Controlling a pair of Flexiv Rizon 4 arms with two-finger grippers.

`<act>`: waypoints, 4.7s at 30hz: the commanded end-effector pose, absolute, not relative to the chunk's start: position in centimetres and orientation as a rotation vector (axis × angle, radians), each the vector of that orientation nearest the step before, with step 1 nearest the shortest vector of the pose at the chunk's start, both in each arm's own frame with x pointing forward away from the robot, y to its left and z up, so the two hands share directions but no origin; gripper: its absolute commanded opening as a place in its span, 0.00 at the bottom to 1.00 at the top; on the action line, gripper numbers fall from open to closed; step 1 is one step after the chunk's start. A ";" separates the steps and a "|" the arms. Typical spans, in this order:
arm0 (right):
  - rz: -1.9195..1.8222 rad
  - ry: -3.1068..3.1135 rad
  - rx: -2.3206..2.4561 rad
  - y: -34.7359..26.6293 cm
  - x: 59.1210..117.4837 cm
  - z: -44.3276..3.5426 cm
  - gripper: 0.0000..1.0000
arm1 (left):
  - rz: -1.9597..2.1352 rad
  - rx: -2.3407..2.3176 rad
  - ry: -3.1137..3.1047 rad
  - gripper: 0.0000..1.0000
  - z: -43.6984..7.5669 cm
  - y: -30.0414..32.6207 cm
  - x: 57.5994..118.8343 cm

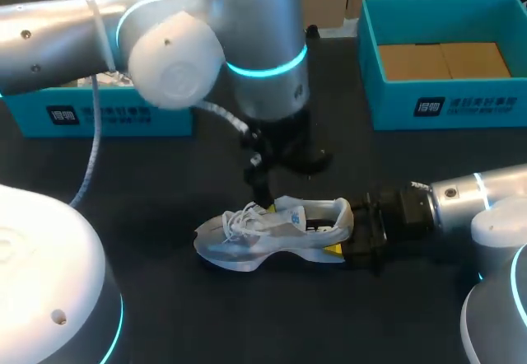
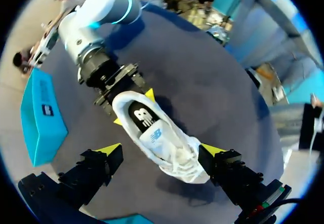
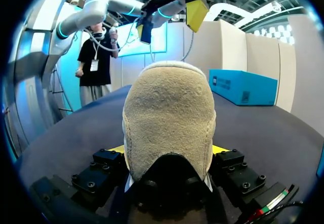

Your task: Take the shoe out of the shoebox, open the shoe tongue, remove and reinsert the insole, then place the shoe into the shoebox

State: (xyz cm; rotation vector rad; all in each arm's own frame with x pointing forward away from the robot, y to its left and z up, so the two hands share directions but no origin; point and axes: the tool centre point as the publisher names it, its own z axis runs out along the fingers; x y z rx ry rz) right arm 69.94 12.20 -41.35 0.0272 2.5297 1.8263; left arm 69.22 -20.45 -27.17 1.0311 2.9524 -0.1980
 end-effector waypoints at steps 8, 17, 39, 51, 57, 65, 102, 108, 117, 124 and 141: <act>1.823 2.531 0.027 12.4 69.9 -41.6 0.00 | 0.243 -0.056 2.995 1.00 -27.4 -20.9 68.9; 1.823 2.531 0.027 12.4 69.9 -41.6 0.00 | 0.085 -0.388 3.089 1.00 -27.6 -19.2 69.0; 1.823 2.531 0.027 12.4 69.9 -41.6 0.00 | 0.155 -1.382 2.848 1.00 -27.0 -18.7 68.5; 1.823 2.531 0.027 12.4 69.9 -41.6 0.00 | 0.156 -2.023 2.540 1.00 -27.6 -18.8 67.8; 1.823 2.531 0.027 12.4 69.9 -41.6 0.00 | 0.165 -2.135 2.346 1.00 -28.1 -19.9 67.2; 1.823 2.531 0.027 12.4 69.9 -41.6 0.00 | 0.129 -2.271 2.077 1.00 -29.6 -21.4 66.8; 1.823 2.531 0.027 12.4 69.9 -41.6 0.00 | 0.506 -2.143 1.984 0.97 -36.0 -21.8 67.7; 1.823 2.531 0.027 12.4 69.9 -41.6 0.00 | 0.522 -2.138 1.974 0.74 -35.8 -21.3 67.7; 1.823 2.531 0.027 12.4 69.9 -41.6 0.00 | 0.484 -2.128 2.001 0.49 -34.6 -20.4 67.2; 1.823 2.531 0.027 12.4 69.9 -41.6 0.00 | 0.446 -2.151 2.020 0.40 -34.0 -19.8 67.1; 1.823 2.531 0.027 12.4 69.9 -41.6 0.00 | 0.252 -2.272 2.076 0.00 -31.5 -17.7 66.4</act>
